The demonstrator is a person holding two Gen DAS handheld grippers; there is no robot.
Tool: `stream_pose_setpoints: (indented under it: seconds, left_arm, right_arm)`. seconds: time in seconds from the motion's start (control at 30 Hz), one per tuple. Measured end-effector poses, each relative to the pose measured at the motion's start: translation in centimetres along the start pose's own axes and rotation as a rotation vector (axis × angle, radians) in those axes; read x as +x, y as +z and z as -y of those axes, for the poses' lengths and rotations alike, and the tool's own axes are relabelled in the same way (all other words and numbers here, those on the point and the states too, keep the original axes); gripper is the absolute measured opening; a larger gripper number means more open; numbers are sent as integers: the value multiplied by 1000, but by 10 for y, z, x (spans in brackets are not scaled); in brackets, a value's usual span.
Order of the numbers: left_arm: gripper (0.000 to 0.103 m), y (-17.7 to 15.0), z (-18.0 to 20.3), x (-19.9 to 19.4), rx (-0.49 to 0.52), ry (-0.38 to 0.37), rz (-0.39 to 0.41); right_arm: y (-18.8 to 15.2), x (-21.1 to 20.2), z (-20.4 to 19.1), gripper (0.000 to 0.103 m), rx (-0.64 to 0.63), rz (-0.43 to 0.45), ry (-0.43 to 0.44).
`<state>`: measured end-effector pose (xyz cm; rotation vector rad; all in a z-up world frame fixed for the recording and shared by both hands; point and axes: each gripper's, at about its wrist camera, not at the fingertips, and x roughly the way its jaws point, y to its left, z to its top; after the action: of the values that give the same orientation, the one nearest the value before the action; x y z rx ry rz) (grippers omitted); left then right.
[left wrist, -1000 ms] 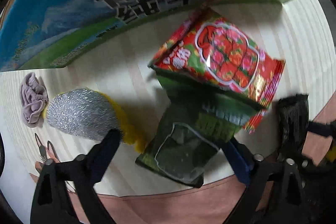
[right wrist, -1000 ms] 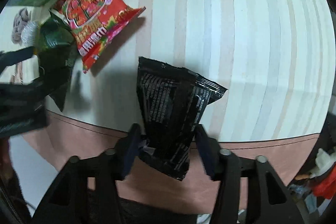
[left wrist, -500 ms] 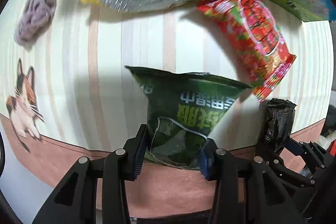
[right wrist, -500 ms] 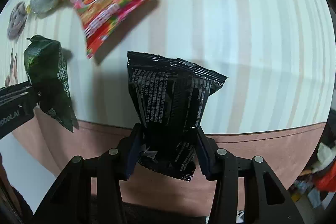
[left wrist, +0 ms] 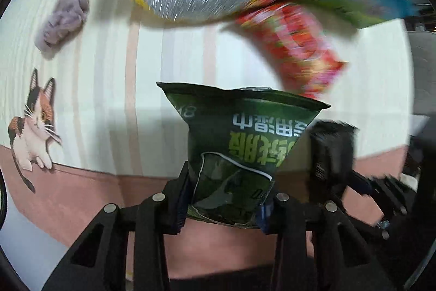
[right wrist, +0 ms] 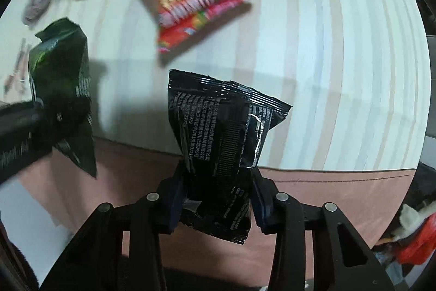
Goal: Organize snacks
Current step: 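Carry the black bag into the box and open the right tool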
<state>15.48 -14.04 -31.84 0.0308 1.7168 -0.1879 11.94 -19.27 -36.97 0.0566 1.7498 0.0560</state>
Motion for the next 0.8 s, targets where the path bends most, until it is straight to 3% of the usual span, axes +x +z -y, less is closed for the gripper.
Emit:
stream_pose_setpoints:
  seconds: [0.17,0.27,0.43,0.63,0.8]
  left_arm:
    - [36,3,7,-81,6,-93,118]
    - [36,25,-1,-130,18,-124,197]
    - [36,86,-9,-192,48,-123,296]
    - [36,188,-33,-191,64,-38,278]
    - [36,270,-46,-145,50,18,181]
  right_arm:
    - [-3,-88,-1,44,-35,140,113]
    - [7,-147,-1,44,-65,232,148]
    - [53,-221,13,44,-56,342,206]
    - [126,-237,20,44,-32,372,216]
    - [203,-184,25,44,29,293,185]
